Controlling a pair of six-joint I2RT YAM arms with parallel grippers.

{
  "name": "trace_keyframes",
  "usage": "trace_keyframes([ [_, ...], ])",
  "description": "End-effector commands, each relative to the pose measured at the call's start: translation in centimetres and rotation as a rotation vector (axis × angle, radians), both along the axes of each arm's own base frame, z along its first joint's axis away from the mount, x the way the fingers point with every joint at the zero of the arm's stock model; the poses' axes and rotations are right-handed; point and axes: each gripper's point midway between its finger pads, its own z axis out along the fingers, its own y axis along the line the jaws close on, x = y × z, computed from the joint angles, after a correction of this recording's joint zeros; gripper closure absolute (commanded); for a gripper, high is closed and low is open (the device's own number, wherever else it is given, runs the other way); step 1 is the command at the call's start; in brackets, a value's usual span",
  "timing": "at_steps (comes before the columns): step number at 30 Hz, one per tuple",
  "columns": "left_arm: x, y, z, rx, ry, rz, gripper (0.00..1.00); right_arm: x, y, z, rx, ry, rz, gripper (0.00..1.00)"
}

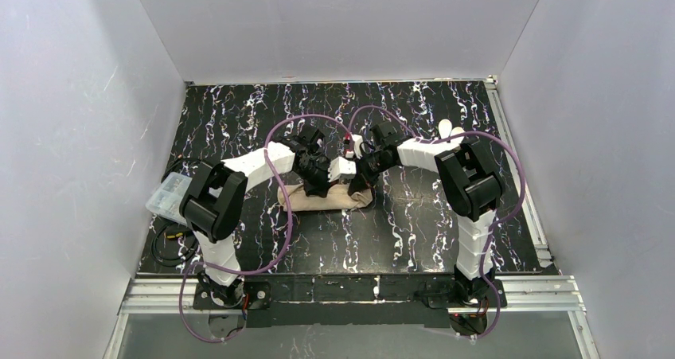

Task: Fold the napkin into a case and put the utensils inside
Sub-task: Fold the 2/3-rectangle-folded napkin at the center of the board.

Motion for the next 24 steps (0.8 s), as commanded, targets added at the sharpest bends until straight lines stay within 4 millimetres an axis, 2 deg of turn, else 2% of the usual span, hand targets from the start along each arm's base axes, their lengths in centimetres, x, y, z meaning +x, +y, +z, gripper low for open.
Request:
trace_keyframes([
  [1, -0.5, 2.0, -1.3, 0.101, 0.011, 0.034, 1.00, -1.6, 0.3, 0.2, 0.020, 0.053, 0.019, 0.97],
  [7, -1.2, 3.8, -2.4, 0.179, 0.010, 0.044, 1.00, -1.2, 1.5, 2.0, 0.104, 0.063, 0.006, 0.91],
  [13, -1.6, 4.7, -3.0, 0.219, 0.007, 0.050, 1.00, -0.9, 1.8, 4.4, 0.186, 0.066, 0.004, 0.79],
  [16, -1.8, 4.7, -3.0, 0.212, 0.010, 0.048, 1.00, -0.6, 1.5, 4.9, 0.215, 0.084, -0.041, 0.68],
  [17, -1.8, 4.7, -3.0, 0.210, 0.011, 0.046, 1.00, -0.4, 1.4, 5.0, 0.223, 0.090, -0.060, 0.47],
  [18, -1.8, 4.6, -2.9, 0.207, 0.011, 0.046, 1.00, -0.3, 1.2, 5.4, 0.238, 0.084, -0.070, 0.07],
  [19, -1.8, 4.7, -3.0, 0.208, 0.010, 0.045, 1.00, 0.2, 1.1, 5.9, 0.256, 0.064, -0.086, 0.02],
  [21, -1.8, 4.7, -3.0, 0.211, 0.006, 0.041, 1.00, 0.8, 0.7, 6.9, 0.291, 0.040, -0.117, 0.01],
  [24, -1.8, 4.7, -2.9, 0.208, 0.008, 0.045, 1.00, 1.5, -0.5, 7.4, 0.282, 0.019, -0.170, 0.01],
])
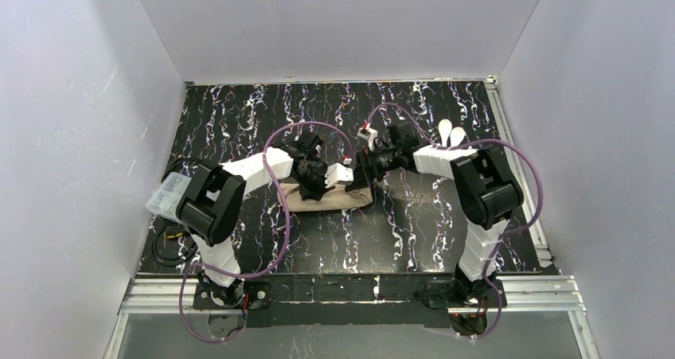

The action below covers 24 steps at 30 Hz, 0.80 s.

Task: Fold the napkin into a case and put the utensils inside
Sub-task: Fold the 2/3-rectangle-folded napkin at the center of the board, then smooth out the smaller rectangle-folded napkin at the center of the board.

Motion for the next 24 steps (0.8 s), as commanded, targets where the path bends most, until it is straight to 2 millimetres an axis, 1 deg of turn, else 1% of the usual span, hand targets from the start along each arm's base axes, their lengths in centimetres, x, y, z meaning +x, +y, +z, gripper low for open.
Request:
trace_keyframes([
  [1, -1.6, 2.4, -1.4, 0.098, 0.064, 0.031, 1.00, 2.0, -0.5, 3.7, 0.060, -0.122, -0.060, 0.01],
  [2, -1.7, 2.4, -1.4, 0.097, 0.066, 0.032, 1.00, 2.3, -0.9, 3.8, 0.045, -0.139, -0.076, 0.01],
  [4, -1.7, 2.4, -1.4, 0.096, 0.067, 0.032, 1.00, 2.1, -1.2, 4.2, 0.037, -0.175, -0.076, 0.01],
  [8, -1.9, 2.4, -1.3, 0.094, 0.072, 0.026, 1.00, 1.6, -2.2, 4.2, -0.023, -0.198, -0.072, 0.01],
  [10, -1.9, 2.4, -1.3, 0.092, 0.071, 0.022, 1.00, 2.2, -3.3, 4.3, -0.079, -0.217, -0.140, 0.01],
  [12, -1.9, 2.3, -1.2, 0.086, 0.068, 0.018, 1.00, 3.5, -5.2, 4.8, -0.167, -0.267, -0.260, 0.01],
  [13, -1.9, 2.2, -1.2, 0.083, 0.068, 0.018, 1.00, 4.3, -6.3, 5.4, -0.212, -0.309, -0.328, 0.01],
  [14, -1.8, 2.2, -1.1, 0.080, 0.066, 0.018, 1.00, 5.2, -7.3, 6.6, -0.243, -0.356, -0.405, 0.01],
  [15, -1.7, 2.1, -1.1, 0.079, 0.064, 0.020, 1.00, 6.1, -8.3, 8.4, -0.262, -0.421, -0.478, 0.01],
  [17, -1.6, 2.0, -1.0, 0.075, 0.065, 0.025, 1.00, 7.6, -10.2, 12.6, -0.208, -0.522, -0.669, 0.01],
  [18, -1.6, 1.9, -0.9, 0.073, 0.066, 0.025, 1.00, 8.1, -11.7, 13.5, -0.180, -0.478, -0.812, 0.01],
  [19, -1.7, 1.9, -0.9, 0.073, 0.066, 0.023, 1.00, 8.3, -14.1, 12.2, -0.214, -0.406, -0.984, 0.01],
  [20, -1.7, 1.9, -0.9, 0.073, 0.067, 0.021, 1.00, 8.2, -14.1, 11.9, -0.161, -0.379, -0.967, 0.01],
  [21, -1.7, 2.0, -0.9, 0.074, 0.067, 0.020, 1.00, 8.3, -13.2, 12.1, -0.118, -0.375, -0.883, 0.09],
  [22, -1.7, 1.9, -0.9, 0.073, 0.069, 0.023, 1.00, 8.0, -12.9, 11.1, -0.162, -0.358, -0.835, 0.16],
  [23, -1.7, 1.9, -0.9, 0.070, 0.070, 0.023, 1.00, 7.2, -12.1, 10.2, -0.199, -0.385, -0.782, 0.19],
  [24, -1.8, 1.8, -0.8, 0.066, 0.074, 0.024, 1.00, 5.9, -11.3, 9.7, -0.225, -0.451, -0.737, 0.19],
])
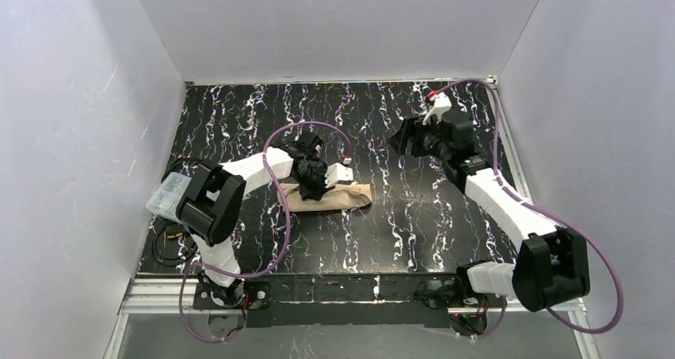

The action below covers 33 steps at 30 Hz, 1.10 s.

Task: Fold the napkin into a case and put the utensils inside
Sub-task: Smooth out the smaller rectangle-folded napkin at the center of the board.

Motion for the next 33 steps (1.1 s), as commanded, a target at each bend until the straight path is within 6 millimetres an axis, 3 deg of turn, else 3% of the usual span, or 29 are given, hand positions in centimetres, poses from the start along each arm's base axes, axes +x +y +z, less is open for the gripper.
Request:
trace_keyframes([
  [1, -1.9, 1.7, -0.8, 0.060, 0.074, 0.012, 1.00, -2.2, 1.9, -3.1, -0.098, -0.046, 0.045, 0.17],
  [3, -1.9, 1.7, -0.8, 0.061, 0.076, 0.013, 1.00, -4.7, 3.2, -2.8, -0.055, -0.098, 0.141, 0.11],
  [9, -2.0, 1.9, -0.9, 0.069, 0.079, 0.010, 1.00, -9.2, 5.8, -6.8, 0.028, 0.096, 0.373, 0.05],
  [12, -2.0, 1.9, -0.8, 0.071, 0.075, 0.011, 1.00, -8.9, 6.0, -8.2, 0.002, 0.110, 0.363, 0.01],
  [15, -2.0, 1.9, -0.8, 0.072, 0.074, 0.011, 1.00, -8.2, 6.5, -8.1, 0.006, 0.069, 0.366, 0.02],
  [21, -2.0, 1.9, -0.7, 0.073, 0.077, 0.011, 1.00, -9.0, 8.4, -9.8, 0.024, 0.114, 0.439, 0.19],
  [27, -1.8, 1.9, -0.6, 0.072, 0.075, 0.012, 1.00, -9.2, 9.5, -10.6, 0.001, 0.100, 0.460, 0.23],
  [29, -1.8, 1.9, -0.7, 0.073, 0.076, 0.010, 1.00, -8.2, 9.4, -11.2, -0.030, 0.098, 0.424, 0.35],
  [33, -1.8, 1.8, -0.6, 0.068, 0.076, 0.011, 1.00, -7.1, 9.3, -12.3, -0.088, 0.113, 0.416, 0.74],
])
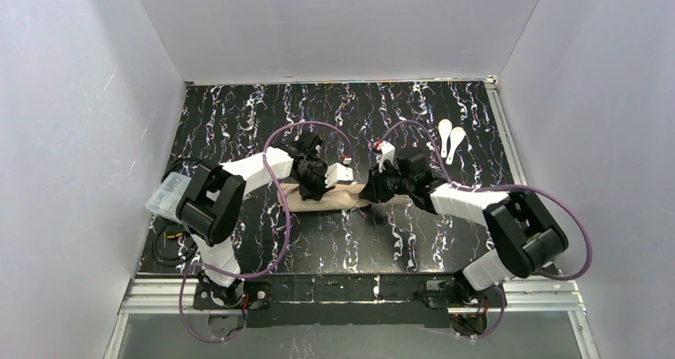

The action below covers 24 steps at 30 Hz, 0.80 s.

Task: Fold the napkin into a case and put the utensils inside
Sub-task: Smooth out the smaller rectangle-folded napkin at the center of the board.

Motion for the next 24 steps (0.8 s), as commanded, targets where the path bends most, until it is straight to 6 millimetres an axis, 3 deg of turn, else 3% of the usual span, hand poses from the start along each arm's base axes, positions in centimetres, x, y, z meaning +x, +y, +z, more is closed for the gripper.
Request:
trace_keyframes([
  [1, -1.8, 1.8, -0.5, 0.065, 0.074, 0.011, 1.00, 2.4, 0.5, 0.0, -0.044, -0.051, -0.008, 0.78],
  [7, -1.9, 1.7, -0.5, 0.062, 0.080, 0.005, 1.00, 3.7, 0.4, -0.4, -0.076, -0.059, -0.044, 0.88],
  [16, -2.2, 1.6, -0.5, 0.054, 0.088, -0.012, 1.00, 4.9, 0.9, 0.4, -0.059, -0.070, -0.061, 0.89],
  [24, -2.1, 1.7, -0.5, 0.058, 0.085, -0.021, 1.00, 6.6, -0.7, -3.4, -0.131, 0.070, -0.165, 0.95],
])
